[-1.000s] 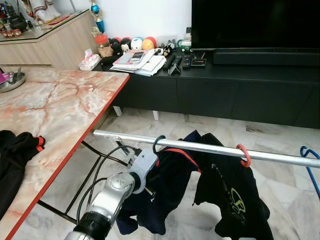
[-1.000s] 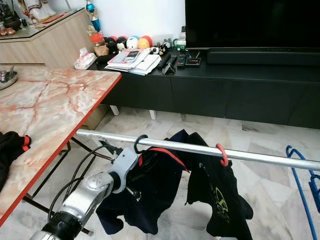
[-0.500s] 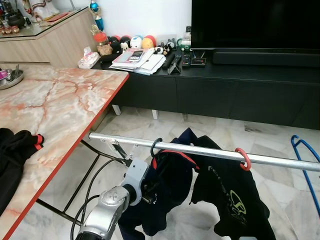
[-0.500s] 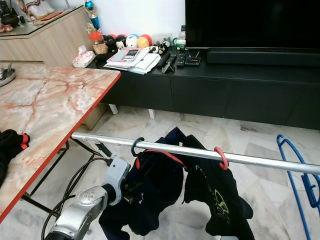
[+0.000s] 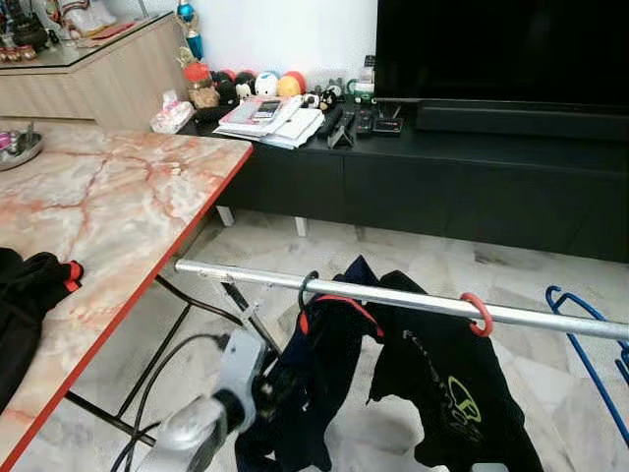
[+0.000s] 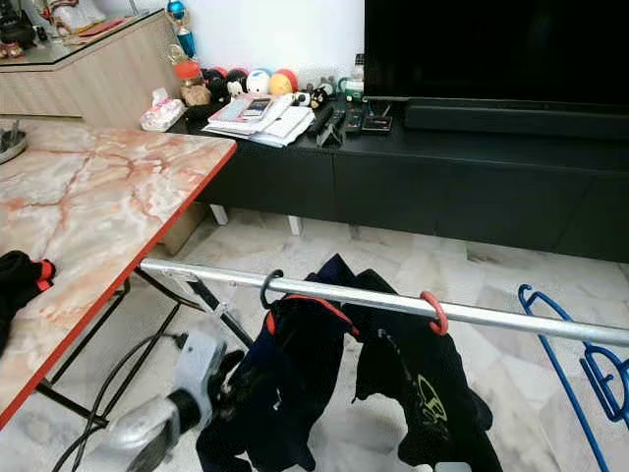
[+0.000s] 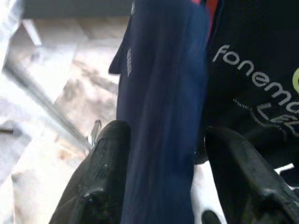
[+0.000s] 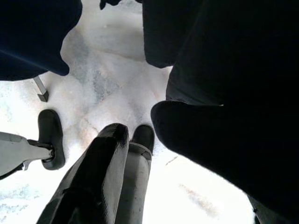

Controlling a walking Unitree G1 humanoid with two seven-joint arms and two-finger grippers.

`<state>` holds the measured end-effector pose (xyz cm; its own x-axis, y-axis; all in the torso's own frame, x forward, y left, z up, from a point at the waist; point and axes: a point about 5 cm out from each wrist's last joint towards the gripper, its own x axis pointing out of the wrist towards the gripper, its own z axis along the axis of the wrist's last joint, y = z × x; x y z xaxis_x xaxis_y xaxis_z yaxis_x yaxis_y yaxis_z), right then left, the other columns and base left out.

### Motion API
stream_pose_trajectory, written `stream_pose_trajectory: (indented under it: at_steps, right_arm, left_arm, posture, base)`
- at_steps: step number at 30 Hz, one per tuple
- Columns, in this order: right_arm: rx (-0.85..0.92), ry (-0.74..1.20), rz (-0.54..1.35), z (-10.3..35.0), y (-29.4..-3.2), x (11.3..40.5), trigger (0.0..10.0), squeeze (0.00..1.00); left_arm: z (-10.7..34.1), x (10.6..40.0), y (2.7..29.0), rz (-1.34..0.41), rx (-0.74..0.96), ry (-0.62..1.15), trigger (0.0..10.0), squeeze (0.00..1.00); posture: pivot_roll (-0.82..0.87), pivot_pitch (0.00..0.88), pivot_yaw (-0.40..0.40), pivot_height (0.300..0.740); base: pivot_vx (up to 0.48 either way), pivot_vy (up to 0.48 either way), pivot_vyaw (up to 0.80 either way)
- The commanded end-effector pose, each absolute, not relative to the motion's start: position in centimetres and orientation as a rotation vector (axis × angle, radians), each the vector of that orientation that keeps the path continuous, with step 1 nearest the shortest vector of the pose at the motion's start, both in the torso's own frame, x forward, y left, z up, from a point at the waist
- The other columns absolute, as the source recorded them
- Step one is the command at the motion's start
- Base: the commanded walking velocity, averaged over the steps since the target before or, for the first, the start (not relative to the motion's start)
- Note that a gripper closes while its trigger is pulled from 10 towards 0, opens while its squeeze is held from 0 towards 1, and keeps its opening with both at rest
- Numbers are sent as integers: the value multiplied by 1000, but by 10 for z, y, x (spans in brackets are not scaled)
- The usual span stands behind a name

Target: Hang hanger

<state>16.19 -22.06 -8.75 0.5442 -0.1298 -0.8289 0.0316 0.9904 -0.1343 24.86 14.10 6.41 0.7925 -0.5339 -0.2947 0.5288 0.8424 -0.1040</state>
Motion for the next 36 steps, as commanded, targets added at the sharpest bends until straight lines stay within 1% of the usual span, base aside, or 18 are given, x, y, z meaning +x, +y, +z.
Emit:
stream_pose_trajectory:
  at_steps: [1, 4, 9, 11, 12, 13, 14, 16, 17, 18, 20, 21, 22, 25, 29, 30, 33, 36]
  right_arm:
    - [-106, 1018, -84, -91, -217, 156, 10000, 0]
    - [-109, 1019, -84, -91, -218, 156, 10000, 0]
    - [-110, 1020, -83, -91, -218, 155, 10000, 0]
    - [-112, 1022, -81, -91, -219, 155, 10000, 0]
    - [-113, 1023, -79, -91, -218, 155, 10000, 0]
    - [-113, 1024, -78, -91, -218, 155, 10000, 0]
    - [-113, 1024, -78, -91, -218, 155, 10000, 0]
    - [-113, 1024, -76, -91, -218, 155, 10000, 0]
    - [-112, 1023, -77, -91, -218, 155, 10000, 0]
    - [-112, 1023, -77, -91, -218, 155, 10000, 0]
    - [-115, 1023, -74, -91, -218, 155, 10000, 0]
    - [-115, 1023, -74, -91, -218, 155, 10000, 0]
    - [-117, 1022, -70, -91, -217, 156, 10000, 0]
    - [-103, 1015, -74, -90, -217, 157, 10000, 0]
    - [-103, 1015, -75, -90, -217, 158, 10000, 0]
    - [-103, 1017, -75, -90, -217, 158, 10000, 0]
    - [-100, 1016, -69, -90, -216, 159, 10000, 0]
    - [-97, 1014, -65, -90, -216, 159, 10000, 0]
  left_arm:
    - [68, 241, 148, -574, -16, 318, 10000, 729]
    - [68, 219, 159, -578, -29, 339, 10000, 733]
    - [64, 208, 170, -554, -40, 379, 10000, 722]
    - [49, 200, 189, -478, -24, 443, 10000, 671]
    - [38, 200, 202, -397, -28, 477, 10000, 631]
    - [32, 200, 211, -342, -34, 498, 10000, 631]
    - [32, 200, 211, -342, -34, 498, 10000, 631]
    - [12, 201, 235, -164, 11, 565, 10000, 27]
    - [1, 200, 242, -104, 12, 609, 10000, 0]
    - [1, 200, 242, -104, 12, 609, 10000, 0]
    - [-26, 194, 248, -40, 12, 731, 10000, 0]
    - [-26, 194, 248, -40, 12, 731, 10000, 0]
    - [-42, 188, 248, 1, -3, 811, 10000, 0]
    - [-60, 181, 238, 14, -39, 902, 10000, 0]
    - [-71, 174, 232, 18, -26, 963, 10000, 0]
    - [-80, 165, 227, 22, 2, 1029, 10000, 0]
    - [-86, 160, 224, 6, 61, 1076, 10000, 0]
    - [-87, 161, 220, 16, 68, 1083, 10000, 0]
  posture:
    - [119, 79, 77, 740]
    - [124, 72, 74, 740]
    - [128, 64, 75, 740]
    - [131, 61, 75, 740]
    - [132, 50, 70, 740]
    - [131, 49, 70, 740]
    - [131, 49, 70, 740]
    - [122, 40, 73, 740]
    - [121, 39, 73, 740]
    - [121, 39, 73, 740]
    - [128, 32, 67, 740]
    - [128, 32, 67, 740]
    - [115, 40, 62, 740]
    - [119, 43, 56, 740]
    - [120, 45, 56, 740]
    - [119, 46, 54, 740]
    - [108, 49, 61, 740]
    - [103, 53, 61, 740]
  base:
    - [0, 0, 0]
    - [0, 0, 0]
    - [0, 0, 0]
    - [0, 0, 0]
    - [0, 0, 0]
    - [0, 0, 0]
    - [0, 0, 0]
    - [0, 0, 0]
    - [0, 0, 0]
    - [0, 0, 0]
    - [0, 0, 0]
    - [0, 0, 0]
    - [0, 0, 0]
    - [0, 0, 0]
    - [0, 0, 0]
    - [0, 0, 0]
    - [0, 0, 0]
    - [0, 0, 0]
